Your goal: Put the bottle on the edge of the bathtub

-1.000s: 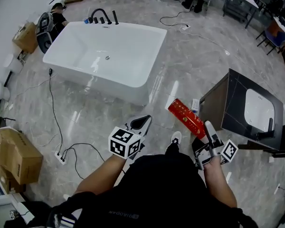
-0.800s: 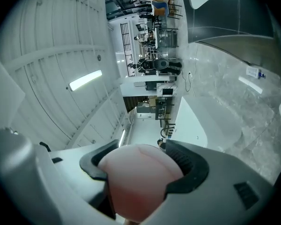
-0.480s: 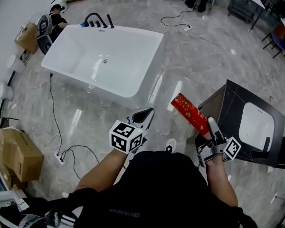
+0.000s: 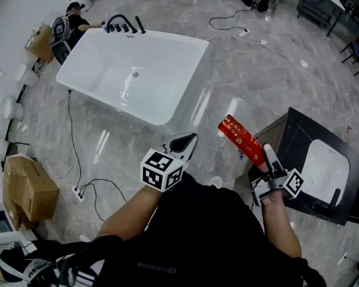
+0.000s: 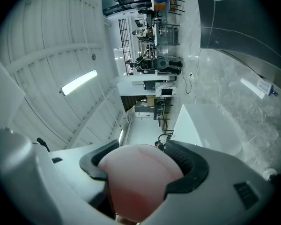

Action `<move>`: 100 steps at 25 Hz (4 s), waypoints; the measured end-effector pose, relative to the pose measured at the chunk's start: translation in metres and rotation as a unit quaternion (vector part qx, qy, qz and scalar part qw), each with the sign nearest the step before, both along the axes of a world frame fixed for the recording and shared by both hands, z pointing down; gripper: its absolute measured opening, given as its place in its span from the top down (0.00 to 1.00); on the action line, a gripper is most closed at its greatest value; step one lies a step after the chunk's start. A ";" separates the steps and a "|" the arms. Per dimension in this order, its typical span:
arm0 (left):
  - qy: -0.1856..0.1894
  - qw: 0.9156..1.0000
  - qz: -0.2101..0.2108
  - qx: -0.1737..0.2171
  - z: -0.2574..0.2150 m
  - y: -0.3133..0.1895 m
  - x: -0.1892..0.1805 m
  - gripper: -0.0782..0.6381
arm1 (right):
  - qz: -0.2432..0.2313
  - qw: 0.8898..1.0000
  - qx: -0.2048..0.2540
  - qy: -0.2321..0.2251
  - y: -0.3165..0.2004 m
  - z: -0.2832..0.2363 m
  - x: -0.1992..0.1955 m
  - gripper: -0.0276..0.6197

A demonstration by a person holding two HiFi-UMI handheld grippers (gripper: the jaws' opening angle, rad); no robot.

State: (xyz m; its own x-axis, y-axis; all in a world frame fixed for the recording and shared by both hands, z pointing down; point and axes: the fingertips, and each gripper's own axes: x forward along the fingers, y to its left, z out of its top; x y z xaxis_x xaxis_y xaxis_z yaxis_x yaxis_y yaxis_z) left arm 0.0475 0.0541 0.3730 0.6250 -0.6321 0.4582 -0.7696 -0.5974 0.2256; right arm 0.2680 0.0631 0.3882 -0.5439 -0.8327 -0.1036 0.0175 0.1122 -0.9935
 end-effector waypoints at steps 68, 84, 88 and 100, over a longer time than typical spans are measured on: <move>-0.049 0.976 -0.030 -0.208 0.263 -0.427 -0.004 0.87 | -0.216 0.892 -0.171 0.359 -0.513 0.345 -0.067 0.47; -0.099 0.943 0.003 -0.317 0.446 -0.406 0.000 0.87 | -0.439 0.640 -0.005 0.630 -0.534 0.575 -0.148 0.47; -0.094 0.938 0.006 -0.332 0.479 -0.399 0.004 0.87 | -0.484 0.568 0.056 0.663 -0.532 0.623 -0.167 0.47; -0.087 0.931 0.002 -0.353 0.537 -0.374 -0.003 0.87 | -0.520 0.453 0.124 0.714 -0.541 0.751 -0.212 0.47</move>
